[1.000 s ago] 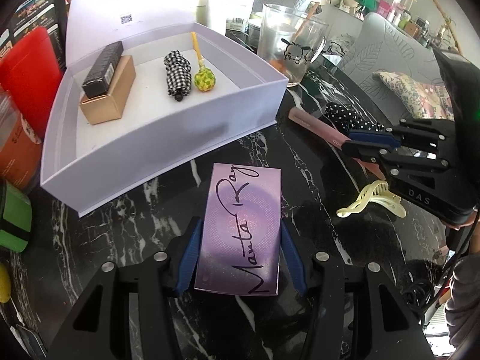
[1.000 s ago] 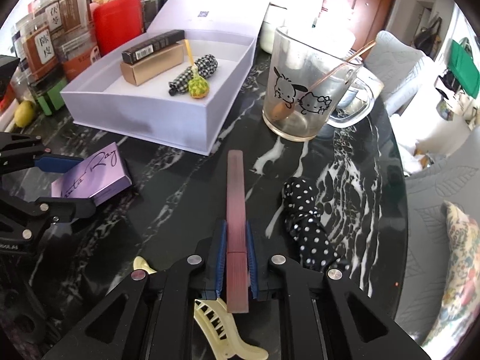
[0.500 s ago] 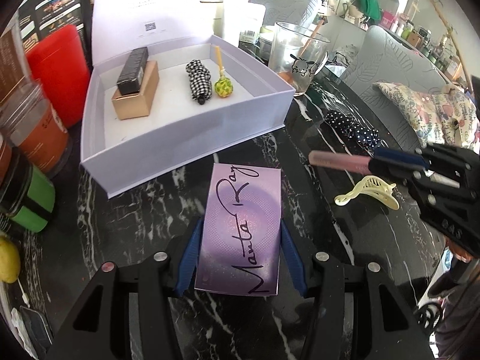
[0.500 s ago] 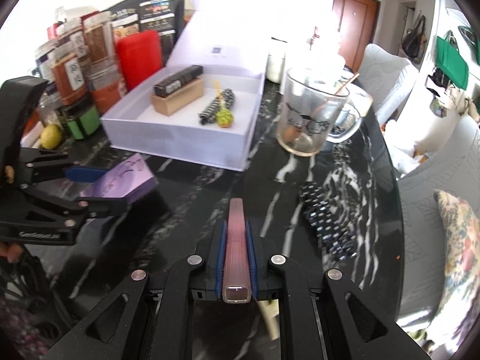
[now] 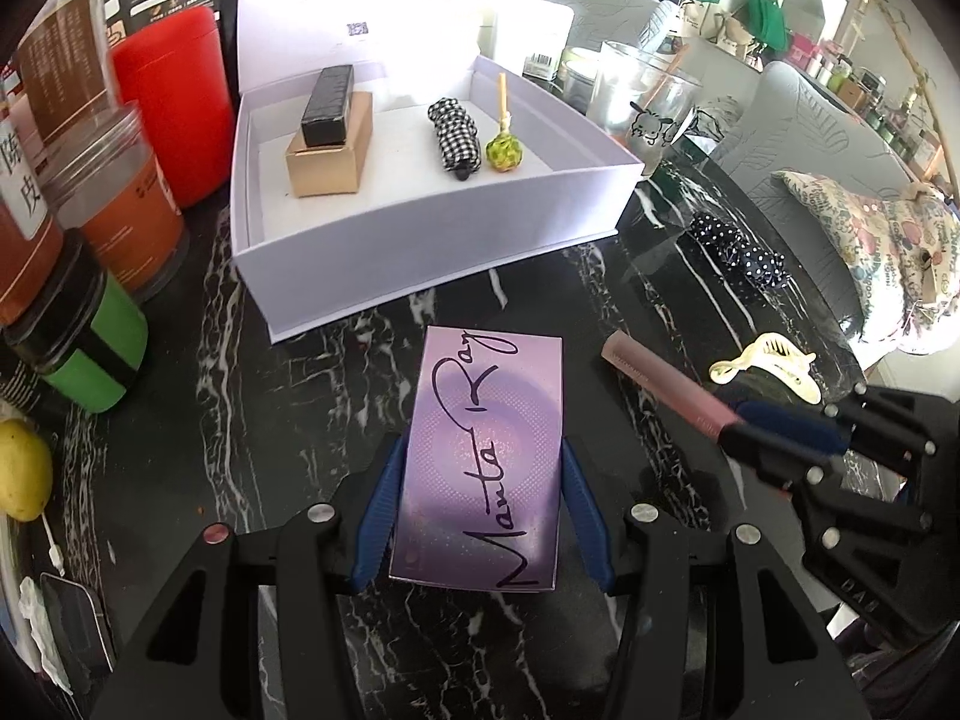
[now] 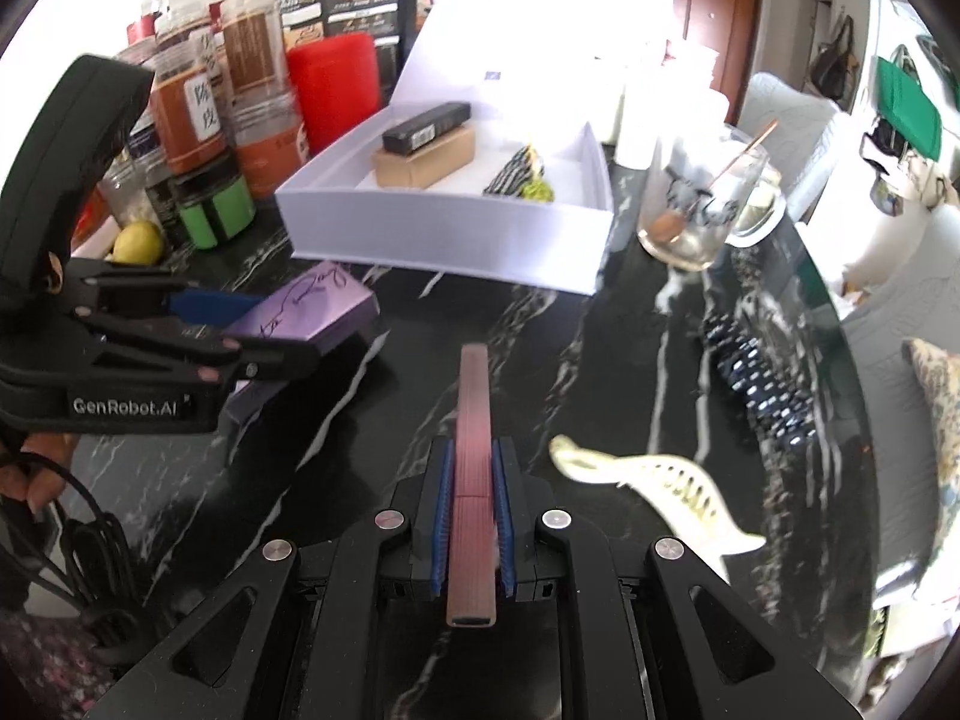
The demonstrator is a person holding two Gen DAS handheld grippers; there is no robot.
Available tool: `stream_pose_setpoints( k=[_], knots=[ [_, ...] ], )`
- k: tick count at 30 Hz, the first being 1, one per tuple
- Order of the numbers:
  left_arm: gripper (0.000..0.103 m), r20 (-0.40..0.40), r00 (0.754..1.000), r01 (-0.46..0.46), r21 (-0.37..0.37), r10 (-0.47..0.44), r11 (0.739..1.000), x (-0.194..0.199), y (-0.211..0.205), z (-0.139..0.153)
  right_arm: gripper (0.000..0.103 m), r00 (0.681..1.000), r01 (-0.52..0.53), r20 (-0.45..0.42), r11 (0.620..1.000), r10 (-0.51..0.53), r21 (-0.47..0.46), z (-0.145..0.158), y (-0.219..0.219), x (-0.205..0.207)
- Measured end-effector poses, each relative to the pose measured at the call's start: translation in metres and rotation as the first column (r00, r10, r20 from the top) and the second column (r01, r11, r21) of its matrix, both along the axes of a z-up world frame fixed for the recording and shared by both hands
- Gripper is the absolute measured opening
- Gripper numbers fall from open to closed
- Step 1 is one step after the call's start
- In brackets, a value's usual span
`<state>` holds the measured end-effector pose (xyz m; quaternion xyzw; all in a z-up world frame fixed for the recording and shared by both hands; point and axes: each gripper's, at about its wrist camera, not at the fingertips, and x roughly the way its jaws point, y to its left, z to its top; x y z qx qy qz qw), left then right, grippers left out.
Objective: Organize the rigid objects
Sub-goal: 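Lift and carry the purple box and pink nail file toward the white box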
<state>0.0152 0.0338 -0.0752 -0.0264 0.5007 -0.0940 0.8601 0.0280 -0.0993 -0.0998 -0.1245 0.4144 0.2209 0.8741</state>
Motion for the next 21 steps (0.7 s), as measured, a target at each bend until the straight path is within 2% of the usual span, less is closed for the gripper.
stream_pose_setpoints(
  k=[10,15,21],
  knots=[
    [0.052,-0.02,1.0,-0.011,-0.005,0.011,1.0,-0.001,0.006,-0.007,0.014,0.999,-0.012,-0.038,0.999,0.011,-0.039,-0.015,0.01,-0.002],
    [0.052,-0.023,1.0,-0.017,-0.006,0.017,1.0,0.0,0.006,-0.008,0.019,0.999,-0.018,-0.048,0.998,0.015,-0.065,-0.021,0.017,0.001],
    [0.052,-0.023,0.999,-0.022,-0.007,0.022,1.0,-0.002,0.008,-0.008,0.013,0.999,-0.011,-0.035,0.999,0.009,-0.053,-0.021,0.017,0.002]
  ],
)
